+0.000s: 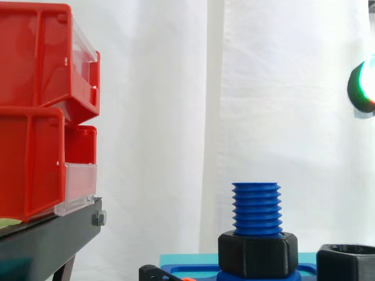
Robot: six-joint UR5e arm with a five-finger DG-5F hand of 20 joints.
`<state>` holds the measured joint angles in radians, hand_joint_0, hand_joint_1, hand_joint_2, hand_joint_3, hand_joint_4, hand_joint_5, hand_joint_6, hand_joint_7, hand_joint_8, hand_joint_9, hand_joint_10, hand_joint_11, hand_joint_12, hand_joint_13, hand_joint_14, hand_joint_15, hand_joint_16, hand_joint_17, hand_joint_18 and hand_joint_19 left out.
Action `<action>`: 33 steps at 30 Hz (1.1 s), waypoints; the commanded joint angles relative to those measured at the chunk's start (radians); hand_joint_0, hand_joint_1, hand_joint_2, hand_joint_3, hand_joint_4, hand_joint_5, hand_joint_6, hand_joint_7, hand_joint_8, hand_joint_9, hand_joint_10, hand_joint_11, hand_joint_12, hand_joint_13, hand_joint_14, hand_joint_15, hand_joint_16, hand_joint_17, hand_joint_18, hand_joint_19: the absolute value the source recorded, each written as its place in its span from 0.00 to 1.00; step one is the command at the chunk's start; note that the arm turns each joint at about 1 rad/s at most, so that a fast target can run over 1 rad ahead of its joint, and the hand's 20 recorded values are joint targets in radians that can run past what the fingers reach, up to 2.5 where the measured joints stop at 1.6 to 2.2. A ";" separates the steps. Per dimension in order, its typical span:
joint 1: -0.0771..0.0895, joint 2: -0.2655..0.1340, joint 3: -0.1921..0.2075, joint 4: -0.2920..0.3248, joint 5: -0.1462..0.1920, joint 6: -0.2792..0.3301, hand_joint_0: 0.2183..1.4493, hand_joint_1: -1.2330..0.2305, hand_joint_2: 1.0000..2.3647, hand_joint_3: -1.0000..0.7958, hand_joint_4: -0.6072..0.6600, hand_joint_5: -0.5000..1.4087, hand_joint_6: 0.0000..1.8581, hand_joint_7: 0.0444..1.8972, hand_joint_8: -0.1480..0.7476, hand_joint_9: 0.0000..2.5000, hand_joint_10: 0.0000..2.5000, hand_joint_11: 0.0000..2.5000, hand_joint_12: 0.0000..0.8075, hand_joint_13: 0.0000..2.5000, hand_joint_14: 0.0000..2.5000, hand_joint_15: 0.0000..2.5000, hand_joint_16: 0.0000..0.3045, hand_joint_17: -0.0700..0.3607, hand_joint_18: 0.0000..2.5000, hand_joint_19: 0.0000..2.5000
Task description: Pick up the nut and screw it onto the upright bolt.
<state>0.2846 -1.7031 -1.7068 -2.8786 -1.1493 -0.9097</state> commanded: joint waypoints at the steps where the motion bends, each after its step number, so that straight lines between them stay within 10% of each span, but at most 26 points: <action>1: 0.016 -0.010 0.001 0.021 0.074 -0.011 0.17 0.23 0.00 0.28 0.60 0.12 0.27 0.35 0.43 0.10 0.00 0.00 0.39 0.09 0.00 0.00 0.11 0.34 0.00 0.00; 17: 0.097 -0.153 0.001 0.157 0.284 -0.037 0.15 0.30 0.00 0.28 0.60 0.11 0.27 0.35 0.45 0.07 0.00 0.00 0.42 0.06 0.00 0.00 0.13 0.37 0.00 0.00; 33: 0.165 -0.159 0.000 0.225 0.476 -0.107 0.15 0.33 0.00 0.28 0.61 0.11 0.27 0.35 0.46 0.08 0.00 0.00 0.42 0.07 0.00 0.00 0.13 0.37 0.00 0.00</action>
<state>0.4391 -1.8608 -1.7067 -2.6640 -0.7005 -1.0088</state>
